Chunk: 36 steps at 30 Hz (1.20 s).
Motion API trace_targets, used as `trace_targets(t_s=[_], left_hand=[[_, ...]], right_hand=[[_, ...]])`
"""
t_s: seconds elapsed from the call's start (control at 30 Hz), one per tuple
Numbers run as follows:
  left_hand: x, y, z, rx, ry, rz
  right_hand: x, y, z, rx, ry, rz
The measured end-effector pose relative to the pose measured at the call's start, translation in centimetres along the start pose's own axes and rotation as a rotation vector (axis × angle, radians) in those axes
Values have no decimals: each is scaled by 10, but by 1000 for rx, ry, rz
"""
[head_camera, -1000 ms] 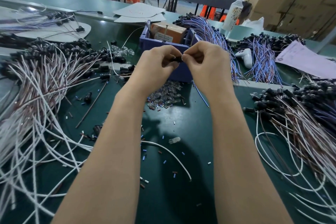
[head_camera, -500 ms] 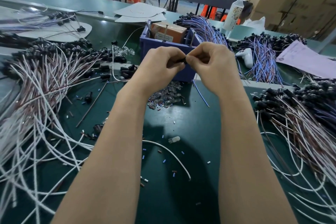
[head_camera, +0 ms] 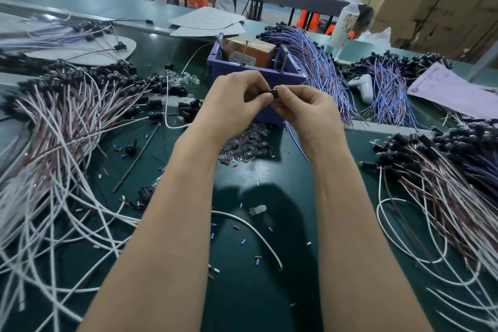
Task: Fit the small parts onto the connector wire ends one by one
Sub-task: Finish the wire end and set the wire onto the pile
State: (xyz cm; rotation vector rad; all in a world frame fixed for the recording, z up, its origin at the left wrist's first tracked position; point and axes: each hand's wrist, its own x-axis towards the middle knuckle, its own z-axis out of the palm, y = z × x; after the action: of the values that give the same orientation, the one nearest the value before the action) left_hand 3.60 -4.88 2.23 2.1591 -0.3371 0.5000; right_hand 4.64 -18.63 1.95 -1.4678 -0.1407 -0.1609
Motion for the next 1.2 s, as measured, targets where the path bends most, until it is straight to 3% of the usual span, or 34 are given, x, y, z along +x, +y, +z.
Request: trace_targets(t_s=[0.17,0.27,0.33,0.37,0.43,0.5,0.6,0.7,0.8,0.9,1.03,1.1,1.2], left_hand=[[5,19,1,359,15,-107],[7,29,2,189,-175,-185],[4,34,12,-44,-397,-415],[2,32,16,-218,-417,-529],[1,24,18,-666,-231,-653],[3,10,7,-983,71,-596],[5,-4,-11,-1049,334,-426],[5,-3,-12,-917,263,-384],[6,5,-9,-684,89,-320],[8,10,-8,-481,13,-281],[9,13,-13,-152,144,-279],[14,14,-16,-290,284,-326],[24,17,-28,-831,504,-458]], right_hand=[[3,1,2,28,60,-4],[7,2,-9,223,201,78],[9,4,-18,284,257,130],[10,6,-22,256,260,154],[12,10,-33,93,215,211],[14,13,-47,-112,152,279],[11,10,-60,-536,41,377],[6,4,-49,-841,-132,322],[2,-3,-20,-633,-226,119],[-2,-5,10,-256,-323,67],[2,1,21,-148,-330,34],[5,2,15,-212,-334,49],[4,0,8,-278,-336,97]])
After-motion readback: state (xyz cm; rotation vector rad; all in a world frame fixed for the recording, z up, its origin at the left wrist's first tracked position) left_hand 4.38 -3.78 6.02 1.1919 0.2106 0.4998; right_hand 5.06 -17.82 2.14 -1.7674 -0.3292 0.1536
